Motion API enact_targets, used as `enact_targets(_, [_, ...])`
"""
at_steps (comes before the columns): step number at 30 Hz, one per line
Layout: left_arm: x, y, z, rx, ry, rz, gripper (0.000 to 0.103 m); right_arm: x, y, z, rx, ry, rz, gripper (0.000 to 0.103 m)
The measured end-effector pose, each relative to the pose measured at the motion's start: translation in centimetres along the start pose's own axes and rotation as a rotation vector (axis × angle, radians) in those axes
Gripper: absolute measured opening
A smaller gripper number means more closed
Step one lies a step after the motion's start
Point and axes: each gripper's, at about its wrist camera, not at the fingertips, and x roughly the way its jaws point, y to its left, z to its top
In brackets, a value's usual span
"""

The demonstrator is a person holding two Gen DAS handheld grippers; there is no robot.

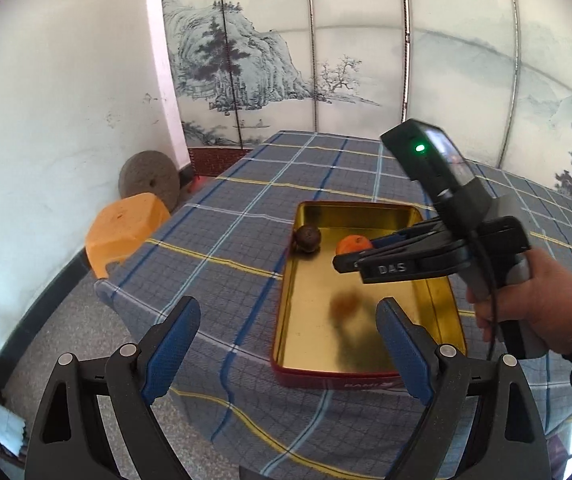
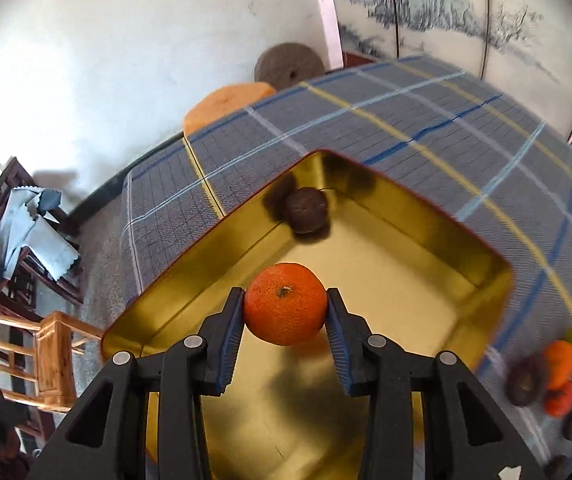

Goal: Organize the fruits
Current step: 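Carry the orange into the gold tray and open the right gripper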

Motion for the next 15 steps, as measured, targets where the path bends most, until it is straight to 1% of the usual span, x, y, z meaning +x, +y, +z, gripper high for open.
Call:
enact_targets(6, [0.7,0.8,-0.6,-0.004,0.018,0.030,0.090,3.0,0.0,1.2,0.029,0.041,-0.039,0.037])
enact_targets(15, [1.3,1.2,-1.2,-0.001,0.037,0.043,0.090,3.8,-0.1,2.4,0.059,0.043,-0.064,0.039])
